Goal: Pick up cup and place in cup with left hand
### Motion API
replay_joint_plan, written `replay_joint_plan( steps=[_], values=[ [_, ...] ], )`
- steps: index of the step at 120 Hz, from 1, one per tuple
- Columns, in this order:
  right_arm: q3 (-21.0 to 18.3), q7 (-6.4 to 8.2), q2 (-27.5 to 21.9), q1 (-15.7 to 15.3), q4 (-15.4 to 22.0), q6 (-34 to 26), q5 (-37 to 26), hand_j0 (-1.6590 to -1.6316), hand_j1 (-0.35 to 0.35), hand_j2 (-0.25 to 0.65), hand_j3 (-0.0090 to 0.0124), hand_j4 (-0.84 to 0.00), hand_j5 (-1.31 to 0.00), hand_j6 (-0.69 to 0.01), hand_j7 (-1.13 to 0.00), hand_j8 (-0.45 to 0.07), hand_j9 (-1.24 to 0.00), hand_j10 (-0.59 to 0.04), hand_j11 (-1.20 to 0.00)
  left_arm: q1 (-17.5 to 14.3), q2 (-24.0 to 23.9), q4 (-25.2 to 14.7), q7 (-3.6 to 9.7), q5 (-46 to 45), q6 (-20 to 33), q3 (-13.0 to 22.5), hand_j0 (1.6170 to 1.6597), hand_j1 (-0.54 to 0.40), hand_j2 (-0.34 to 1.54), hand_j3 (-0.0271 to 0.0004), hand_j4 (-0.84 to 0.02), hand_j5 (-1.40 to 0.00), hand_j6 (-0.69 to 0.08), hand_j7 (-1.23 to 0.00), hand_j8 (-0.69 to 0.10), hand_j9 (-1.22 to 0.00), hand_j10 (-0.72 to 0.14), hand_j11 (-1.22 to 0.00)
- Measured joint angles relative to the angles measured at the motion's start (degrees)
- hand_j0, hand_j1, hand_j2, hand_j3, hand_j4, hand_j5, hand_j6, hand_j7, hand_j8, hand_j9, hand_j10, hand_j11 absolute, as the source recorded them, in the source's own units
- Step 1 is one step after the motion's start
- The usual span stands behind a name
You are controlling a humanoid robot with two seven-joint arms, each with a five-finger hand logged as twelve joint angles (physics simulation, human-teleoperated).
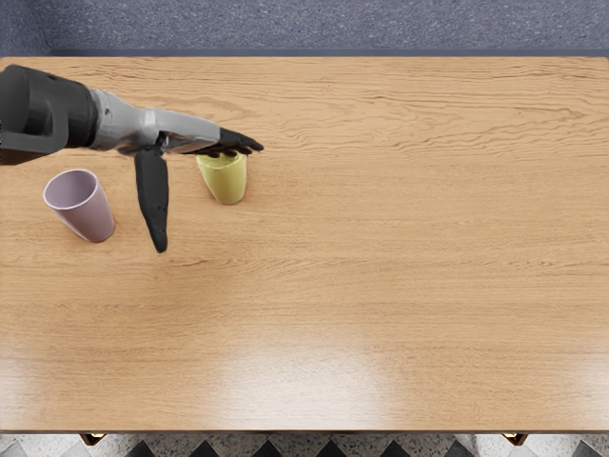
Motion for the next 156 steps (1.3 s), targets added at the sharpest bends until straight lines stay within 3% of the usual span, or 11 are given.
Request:
replay_joint_plan(
  steps=[7, 16, 21, 33, 40, 56, 67, 84, 109, 156],
  values=[
    [0.0, 0.0, 0.0, 0.0, 0.0, 0.0, 0.0, -1.6581, -0.316, -0.005, 0.0, -0.028, -0.04, -0.028, -0.04, -0.028, -0.04, -0.028, -0.04, -0.7, -0.7, -0.3, 0.41, 2.7, 0.0, 0.1, 1.6581, 0.349, 0.0, 0.0, -0.001, 0.0, -0.002, 0.0, -0.002, 0.0, -0.001, 0.0],
    [0.0, 0.0, 0.0, 0.0, 0.0, 0.0, 0.0, -1.6581, -0.316, -0.006, 0.0, -0.028, -0.04, -0.028, -0.04, -0.028, -0.04, -0.028, -0.04, -0.2, -6.1, -0.4, 0.68, 8.8, 0.9, 0.6, 1.6581, 0.349, 0.0, 0.0, -0.002, 0.0, -0.002, 0.0, -0.002, 0.0, -0.001, 0.0],
    [0.0, 0.0, 0.0, 0.0, 0.0, 0.0, 0.0, -1.6581, -0.316, -0.006, 0.0, -0.028, -0.04, -0.028, -0.04, -0.028, -0.04, -0.028, -0.04, -0.1, -9.4, -0.3, 0.77, 13.6, 3.2, 1.6, 1.6581, 0.349, 0.0, 0.0, -0.002, 0.0, -0.002, 0.0, -0.002, 0.0, -0.001, 0.0],
    [0.0, 0.0, 0.0, 0.0, 0.0, 0.0, 0.0, -1.6581, -0.316, -0.006, 0.0, -0.028, -0.04, -0.028, -0.04, -0.028, -0.04, -0.028, -0.04, -0.8, -10.9, 0.5, 0.88, 22.9, 10.9, 3.1, 1.6581, 0.349, 0.0, 0.0, -0.002, 0.0, -0.002, 0.0, -0.002, 0.0, -0.001, 0.0],
    [0.0, 0.0, 0.0, 0.0, 0.0, 0.0, 0.0, -1.6581, -0.316, -0.006, 0.0, -0.028, -0.04, -0.028, -0.04, -0.028, -0.04, -0.028, -0.04, -0.4, -13.8, 2.8, 0.91, 26.2, 14.2, 4.1, 1.6581, 0.349, 0.0, 0.0, -0.002, 0.0, -0.002, 0.0, -0.002, 0.0, -0.001, 0.0],
    [0.0, 0.0, 0.0, 0.0, 0.0, 0.0, 0.0, -1.6581, -0.316, -0.006, 0.0, -0.028, -0.04, -0.028, -0.04, -0.028, -0.04, -0.028, -0.04, -0.5, -15.3, 8.5, 0.94, 31.0, 22.4, 8.4, 1.6581, 0.349, 0.0, 0.0, -0.002, 0.0, -0.003, 0.0, -0.003, 0.0, -0.002, 0.0],
    [0.0, 0.0, 0.0, 0.0, 0.0, 0.0, 0.0, -1.6581, -0.316, -0.006, 0.0, -0.028, -0.04, -0.028, -0.04, -0.028, -0.04, -0.028, -0.04, -0.1, -18.1, 12.6, 0.94, 32.1, 25.5, 10.7, 1.6581, 0.349, 0.0, 0.0, -0.002, 0.0, -0.003, 0.0, -0.003, 0.0, -0.002, 0.0],
    [0.0, 0.0, 0.0, 0.0, 0.0, 0.0, 0.0, -1.6581, -0.316, -0.006, 0.0, -0.028, -0.04, -0.028, -0.04, -0.028, -0.04, -0.028, -0.04, 0.4, -21.6, 19.6, 0.95, 32.5, 27.2, 12.9, 1.6581, 0.349, 0.0, 0.0, -0.003, 0.0, -0.004, 0.0, -0.003, 0.0, -0.002, 0.0],
    [0.0, 0.0, 0.0, 0.0, 0.0, 0.0, 0.0, -1.6581, -0.316, -0.006, 0.0, -0.028, -0.04, -0.028, -0.04, -0.028, -0.04, -0.028, -0.04, 1.6, -24.0, 24.8, 0.95, 32.3, 27.7, 13.5, 1.6581, 0.349, 0.0, 0.0, -0.003, 0.0, -0.004, 0.0, -0.004, 0.0, -0.002, 0.0],
    [0.0, 0.0, 0.0, 0.0, 0.0, 0.0, 0.0, -1.6581, -0.316, -0.006, 0.0, -0.028, -0.04, -0.028, -0.04, -0.028, -0.04, -0.028, -0.04, 0.0, -31.8, 35.4, 0.95, 32.3, 27.7, 14.8, 1.6581, 0.349, 0.0, 0.0, -0.003, 0.0, -0.004, 0.0, -0.003, 0.0, -0.002, 0.0]
  ],
)
